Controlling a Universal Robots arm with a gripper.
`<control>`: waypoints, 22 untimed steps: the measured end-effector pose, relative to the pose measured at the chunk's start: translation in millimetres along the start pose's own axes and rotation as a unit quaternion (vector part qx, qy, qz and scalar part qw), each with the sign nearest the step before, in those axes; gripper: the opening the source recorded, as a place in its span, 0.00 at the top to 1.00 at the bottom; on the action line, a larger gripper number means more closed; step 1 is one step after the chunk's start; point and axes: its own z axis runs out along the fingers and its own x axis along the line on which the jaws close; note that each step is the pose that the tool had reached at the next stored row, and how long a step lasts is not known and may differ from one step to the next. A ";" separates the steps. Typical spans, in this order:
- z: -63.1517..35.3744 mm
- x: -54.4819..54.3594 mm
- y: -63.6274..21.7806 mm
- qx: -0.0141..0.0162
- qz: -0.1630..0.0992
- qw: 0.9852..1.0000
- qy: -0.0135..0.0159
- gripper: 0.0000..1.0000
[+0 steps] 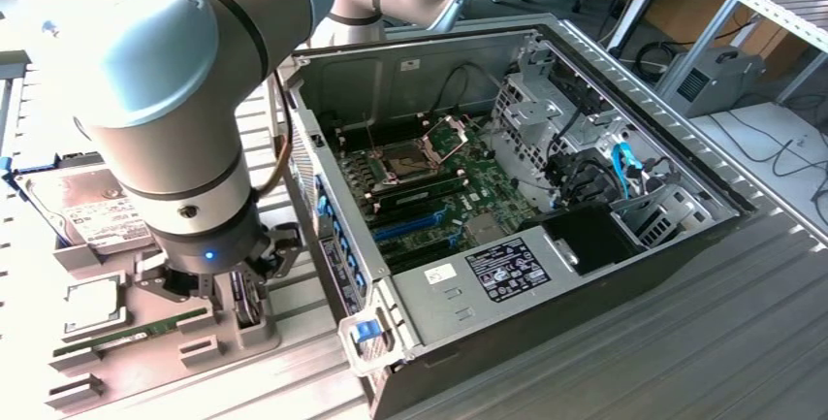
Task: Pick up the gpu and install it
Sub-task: 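Pick up the gpu and move the gpu toward the slot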
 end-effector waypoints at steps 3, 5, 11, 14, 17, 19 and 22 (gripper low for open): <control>0.9 0.0 0.0 0.000 0.000 1.000 0.000 0.52; 1.3 0.0 0.0 0.000 0.000 1.000 0.000 0.52; 2.8 0.1 -0.1 0.000 0.000 1.000 0.000 0.52; 3.5 0.1 -0.1 0.000 0.000 1.000 0.000 0.52; 4.2 0.1 -0.1 0.000 0.000 1.000 0.000 0.52; 4.7 0.1 -0.2 0.000 0.000 1.000 0.000 0.52; 5.3 0.1 -0.2 0.000 0.000 1.000 0.000 0.52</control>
